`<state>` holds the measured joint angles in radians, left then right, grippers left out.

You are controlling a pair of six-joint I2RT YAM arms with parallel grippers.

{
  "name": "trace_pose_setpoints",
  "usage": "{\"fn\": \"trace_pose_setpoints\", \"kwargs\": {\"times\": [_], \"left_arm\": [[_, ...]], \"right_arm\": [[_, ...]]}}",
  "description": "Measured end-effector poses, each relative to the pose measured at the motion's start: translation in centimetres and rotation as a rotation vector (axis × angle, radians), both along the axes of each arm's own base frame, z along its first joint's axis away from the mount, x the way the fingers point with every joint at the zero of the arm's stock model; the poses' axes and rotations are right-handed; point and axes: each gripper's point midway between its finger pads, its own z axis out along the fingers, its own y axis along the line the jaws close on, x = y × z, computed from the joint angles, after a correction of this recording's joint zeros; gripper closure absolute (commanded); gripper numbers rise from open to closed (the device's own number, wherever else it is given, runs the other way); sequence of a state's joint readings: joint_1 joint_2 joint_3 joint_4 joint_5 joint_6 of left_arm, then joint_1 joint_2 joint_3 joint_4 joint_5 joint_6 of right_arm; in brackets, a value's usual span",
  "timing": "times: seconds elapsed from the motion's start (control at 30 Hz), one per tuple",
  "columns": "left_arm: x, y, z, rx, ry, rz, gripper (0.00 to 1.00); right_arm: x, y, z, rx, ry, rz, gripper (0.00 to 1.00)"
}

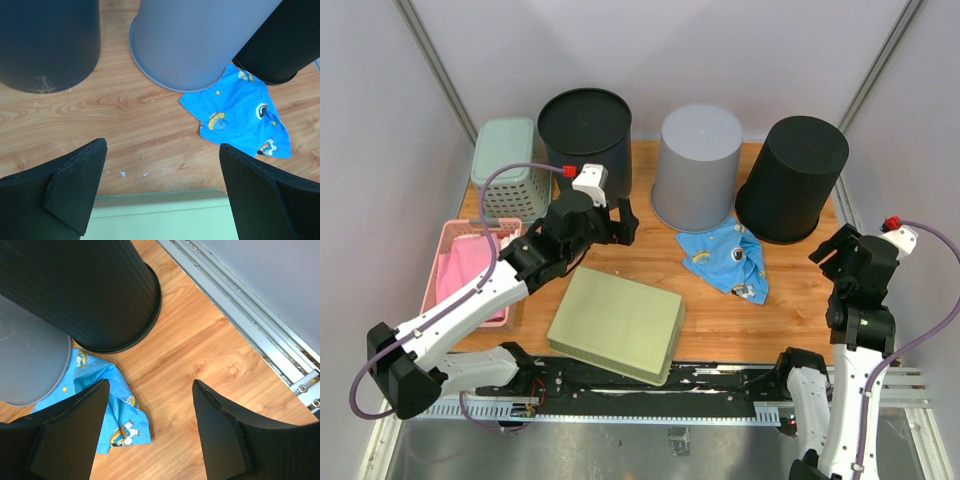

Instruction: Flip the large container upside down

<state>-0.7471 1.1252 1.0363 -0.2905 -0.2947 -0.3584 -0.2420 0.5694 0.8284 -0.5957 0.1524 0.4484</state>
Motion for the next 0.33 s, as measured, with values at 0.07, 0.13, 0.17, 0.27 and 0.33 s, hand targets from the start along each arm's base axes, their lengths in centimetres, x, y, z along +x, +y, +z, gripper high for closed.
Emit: {"fn": "trace_pose_setpoints", "kwargs": {"times": [0.07,0.13,0.17,0.27,0.33], "left_arm": [[-0.2,0.1,-0.5,-0.007,0.006,0.004,0.01],[-0.3,0.3,-0.8,-0.014,0.007,0.008,0.01],[-0.4,0.4,-0.9,-0.018,0.006,0.012,0.01],[-0.6,0.7,-0.8,-0.038,-0.006,0.024,0.01],[-0.6,0.8,-0.7,-0.052,-0.015,0.031,0.01]], "right_arm": [[-0.4,-0.4,-0.3,-0.007,0.02,-0.024,0.31],[-0.7,-0.7,-0.5,-0.014,0.03,-0.045,0.31],[-0.8,-0.9,-0.5,-0.017,0.033,-0.054,0.3],[-1.3,-1.3,-0.6,-0.026,0.04,-0.086,0.3],[-1.6,-1.5,-0.6,-0.031,0.041,-0.102,0.3]]}}
